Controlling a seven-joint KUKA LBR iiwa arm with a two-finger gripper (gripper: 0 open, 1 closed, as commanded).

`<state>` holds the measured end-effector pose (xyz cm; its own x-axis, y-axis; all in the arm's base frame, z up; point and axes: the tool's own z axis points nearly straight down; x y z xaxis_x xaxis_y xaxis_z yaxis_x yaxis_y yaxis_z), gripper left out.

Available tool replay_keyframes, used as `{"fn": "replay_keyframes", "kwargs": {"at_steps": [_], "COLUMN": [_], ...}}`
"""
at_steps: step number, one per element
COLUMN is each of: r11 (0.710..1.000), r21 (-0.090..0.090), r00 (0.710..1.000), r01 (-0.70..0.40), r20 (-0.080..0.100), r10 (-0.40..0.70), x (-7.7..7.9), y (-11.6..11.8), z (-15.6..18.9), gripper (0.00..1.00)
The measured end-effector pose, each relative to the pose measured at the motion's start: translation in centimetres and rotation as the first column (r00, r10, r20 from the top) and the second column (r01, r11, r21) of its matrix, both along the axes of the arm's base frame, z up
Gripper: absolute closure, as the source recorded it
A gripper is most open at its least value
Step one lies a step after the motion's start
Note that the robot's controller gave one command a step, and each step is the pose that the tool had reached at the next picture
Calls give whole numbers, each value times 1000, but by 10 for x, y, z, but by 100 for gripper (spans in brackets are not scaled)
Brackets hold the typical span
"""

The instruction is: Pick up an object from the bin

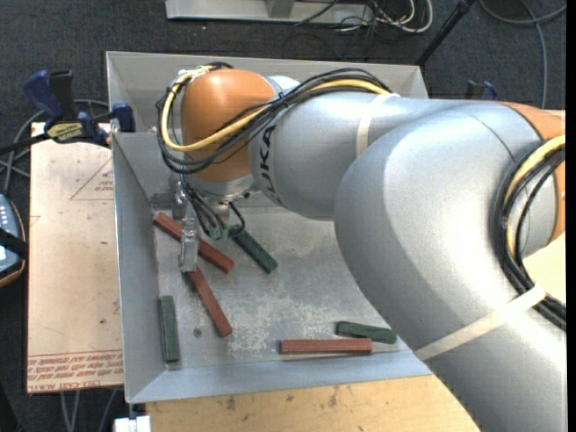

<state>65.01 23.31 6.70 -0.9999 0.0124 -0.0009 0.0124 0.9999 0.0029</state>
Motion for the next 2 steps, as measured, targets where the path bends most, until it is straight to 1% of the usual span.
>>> {"fn": "replay_keyframes", "kwargs": {"at_steps": [1,2], "r11": [1000,990], "r21": [3,0], "r00": [1000,989], "r01": [3,-144], "r20": [8,11], "r10": [-3,144], "x": [2,-13], "y": [0,11], "z": [7,161], "gripper": [100,100]}}
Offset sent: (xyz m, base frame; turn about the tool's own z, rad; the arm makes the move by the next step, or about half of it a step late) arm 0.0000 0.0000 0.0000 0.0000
